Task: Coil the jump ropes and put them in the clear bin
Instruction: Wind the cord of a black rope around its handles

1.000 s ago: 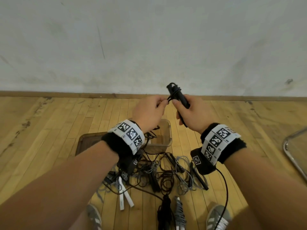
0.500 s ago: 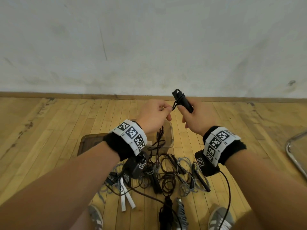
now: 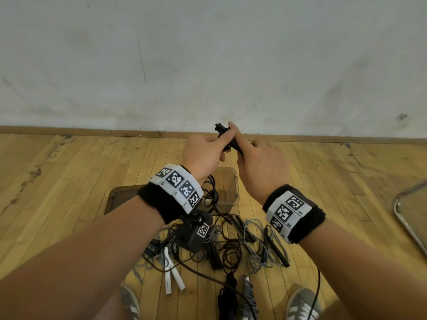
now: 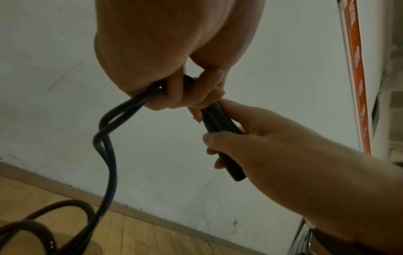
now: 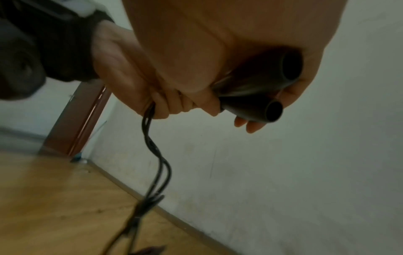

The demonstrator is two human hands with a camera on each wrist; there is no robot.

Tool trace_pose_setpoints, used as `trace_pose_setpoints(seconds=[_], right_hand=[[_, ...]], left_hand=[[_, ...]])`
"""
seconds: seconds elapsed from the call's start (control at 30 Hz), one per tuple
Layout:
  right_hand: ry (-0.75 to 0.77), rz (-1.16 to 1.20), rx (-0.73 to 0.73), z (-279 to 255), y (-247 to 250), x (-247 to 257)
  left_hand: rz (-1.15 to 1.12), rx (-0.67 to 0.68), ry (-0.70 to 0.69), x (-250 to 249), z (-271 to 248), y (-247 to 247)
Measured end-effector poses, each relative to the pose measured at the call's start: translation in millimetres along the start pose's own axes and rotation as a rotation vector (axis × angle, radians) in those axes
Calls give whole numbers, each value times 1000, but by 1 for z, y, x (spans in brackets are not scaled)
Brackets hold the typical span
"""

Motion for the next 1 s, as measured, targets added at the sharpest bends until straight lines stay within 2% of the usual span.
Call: trace_pose_setpoints(seconds=[0.1, 0.17, 0.27, 0.33, 0.4, 0.47, 0.57, 0.7, 0.87, 1.0], right_hand=[[22, 198, 82, -3, -1, 5], [-4, 488, 196, 0, -1, 0], [-211, 960, 307, 10, 10, -12], [-383, 1290, 431, 13, 17, -17], [-427, 1478, 538, 11, 21, -18], [-355, 1509, 558, 9, 20, -18], [-267, 1429, 483, 10, 18, -19], [-231, 1315, 395, 9, 13, -17], [-198, 1085, 202, 14, 10, -23], [-159, 909, 150, 15, 8, -31]], left_hand=[[4, 14, -2, 1, 4, 4], [-18, 13, -22, 2, 7, 7], [-64, 49, -52, 2, 11, 11], [-68, 84, -70, 0, 10, 11], [-57, 103, -88, 0, 9, 10], [-48, 96, -96, 0, 8, 11], [-37, 91, -96, 2, 9, 13], [-67, 141, -77, 3, 9, 15], [-84, 179, 8, 4, 7, 16], [-13, 241, 3, 4, 6, 16]])
Point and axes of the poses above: each hand's wrist, its own z-axis towards the middle knuckle, its own y-axis out of the back of the hand, x = y × z, the point moved 1 cm from there along z, towards the middle knuckle, and after that the axes turned 1 degree about -y, right-handed, at the moved point
